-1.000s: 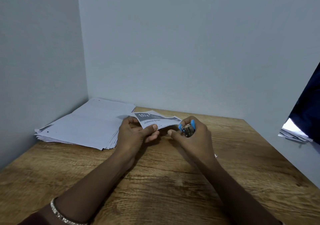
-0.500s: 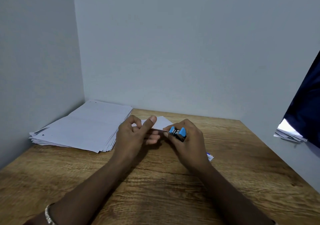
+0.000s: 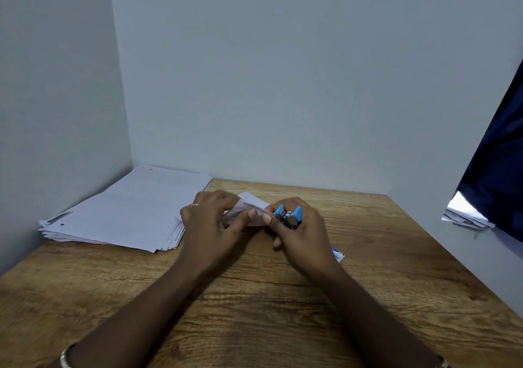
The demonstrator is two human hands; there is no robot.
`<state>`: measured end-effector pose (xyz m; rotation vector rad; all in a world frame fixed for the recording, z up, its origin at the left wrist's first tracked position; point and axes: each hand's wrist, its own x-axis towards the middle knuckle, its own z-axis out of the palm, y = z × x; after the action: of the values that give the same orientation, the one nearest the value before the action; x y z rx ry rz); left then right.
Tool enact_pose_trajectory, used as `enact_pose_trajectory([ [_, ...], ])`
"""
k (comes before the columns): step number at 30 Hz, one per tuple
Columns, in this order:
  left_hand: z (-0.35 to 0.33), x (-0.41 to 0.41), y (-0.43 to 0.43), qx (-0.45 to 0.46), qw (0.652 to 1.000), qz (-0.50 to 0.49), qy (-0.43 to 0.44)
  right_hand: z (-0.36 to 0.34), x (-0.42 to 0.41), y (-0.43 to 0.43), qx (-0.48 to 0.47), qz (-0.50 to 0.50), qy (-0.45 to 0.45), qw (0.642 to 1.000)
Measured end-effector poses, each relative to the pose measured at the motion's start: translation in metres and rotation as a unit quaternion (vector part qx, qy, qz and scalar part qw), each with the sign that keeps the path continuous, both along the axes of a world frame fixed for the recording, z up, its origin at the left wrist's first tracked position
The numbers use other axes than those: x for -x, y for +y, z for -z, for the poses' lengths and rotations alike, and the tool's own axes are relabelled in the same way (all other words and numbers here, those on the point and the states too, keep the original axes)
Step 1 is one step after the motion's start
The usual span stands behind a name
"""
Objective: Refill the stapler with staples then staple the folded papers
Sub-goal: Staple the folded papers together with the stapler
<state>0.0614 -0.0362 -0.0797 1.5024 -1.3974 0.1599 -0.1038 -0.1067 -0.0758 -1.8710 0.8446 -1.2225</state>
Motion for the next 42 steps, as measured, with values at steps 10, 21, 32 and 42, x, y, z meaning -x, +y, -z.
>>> enact_pose_trajectory([
  [10, 0.002, -0.004, -0.006, -0.051, 0.959, 0.124, 0.251, 0.006, -0.004, -0.007, -0.173, -0.043, -0.067, 0.982],
  [21, 0.002, -0.003, -0.006, -0.106, 0.932, 0.130, 0.322, 0.009, -0.004, -0.011, -0.195, -0.045, -0.084, 0.976],
  [32, 0.000, 0.003, 0.000, 0.047, 0.991, -0.014, 0.125, 0.010, -0.003, -0.011, -0.166, -0.043, -0.095, 0.981],
  [42, -0.010, 0.003, 0.001, -0.214, 0.828, 0.145, 0.498, 0.010, 0.000, -0.013, -0.003, -0.093, -0.052, 0.994],
])
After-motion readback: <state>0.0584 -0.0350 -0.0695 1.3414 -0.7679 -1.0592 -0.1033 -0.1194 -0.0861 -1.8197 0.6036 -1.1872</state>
